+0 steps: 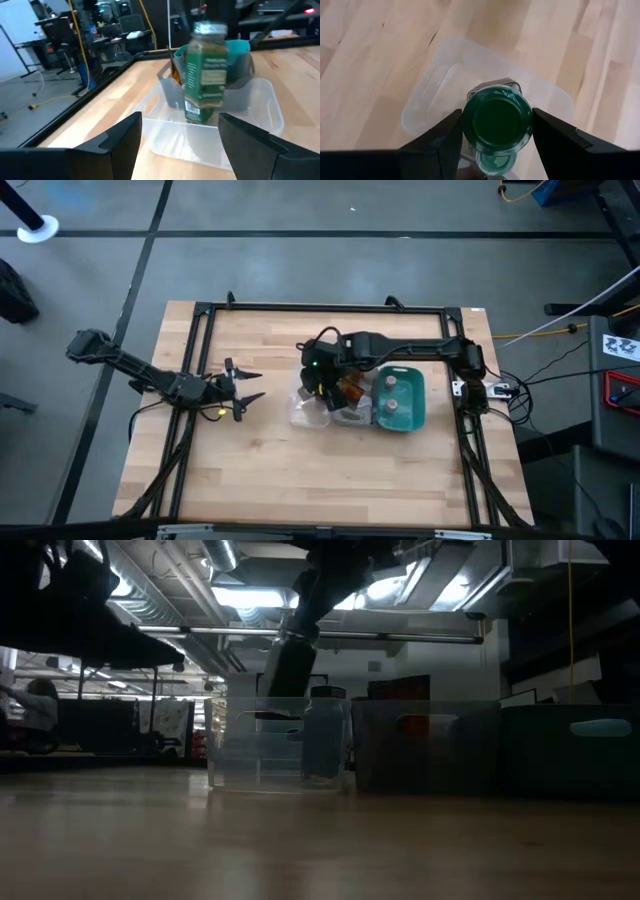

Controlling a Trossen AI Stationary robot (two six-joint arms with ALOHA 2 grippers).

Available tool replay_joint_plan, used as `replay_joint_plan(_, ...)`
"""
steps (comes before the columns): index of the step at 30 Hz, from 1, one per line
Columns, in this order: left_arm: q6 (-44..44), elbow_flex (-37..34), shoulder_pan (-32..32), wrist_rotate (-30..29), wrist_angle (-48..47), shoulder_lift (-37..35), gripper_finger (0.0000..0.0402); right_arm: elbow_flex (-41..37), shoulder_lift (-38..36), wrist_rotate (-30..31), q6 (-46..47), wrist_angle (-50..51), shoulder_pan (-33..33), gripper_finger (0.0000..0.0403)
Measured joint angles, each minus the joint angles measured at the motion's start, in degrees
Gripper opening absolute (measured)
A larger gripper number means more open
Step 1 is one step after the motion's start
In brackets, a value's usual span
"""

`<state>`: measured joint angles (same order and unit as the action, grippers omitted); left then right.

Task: Sort spices by type
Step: Put the green seasoning bottle into the transparent bin

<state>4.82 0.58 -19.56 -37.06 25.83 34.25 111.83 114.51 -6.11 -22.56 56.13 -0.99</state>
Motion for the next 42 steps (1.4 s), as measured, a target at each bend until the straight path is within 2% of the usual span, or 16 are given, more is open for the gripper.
replay_joint_plan(18, -1.39, -0.02, 2.78, 0.63, -0.03, 0.02, 0.0247, -0.07, 8.98, -1.66, -2.19, -0.84, -0.17, 0.0214)
replay_joint_plan(31, -1.84, -0.04, 2.78, 0.63, -1.42, 0.08, 0.0247, 0.06, 9.84, 0.05, -1.59, -2.57, -0.15, 0.0215)
replay_joint_plan(38, -1.86, -0.04, 2.78, 0.63, -1.47, 0.08, 0.0247, -0.21, 10.28, 0.71, -1.45, -1.76, -0.15, 0.0261)
replay_joint_plan(42, -1.86, -0.04, 2.78, 0.63, -1.77, 0.08, 0.0247, -0.2, 10.25, 4.26, -1.39, -1.83, -0.11, 0.0297)
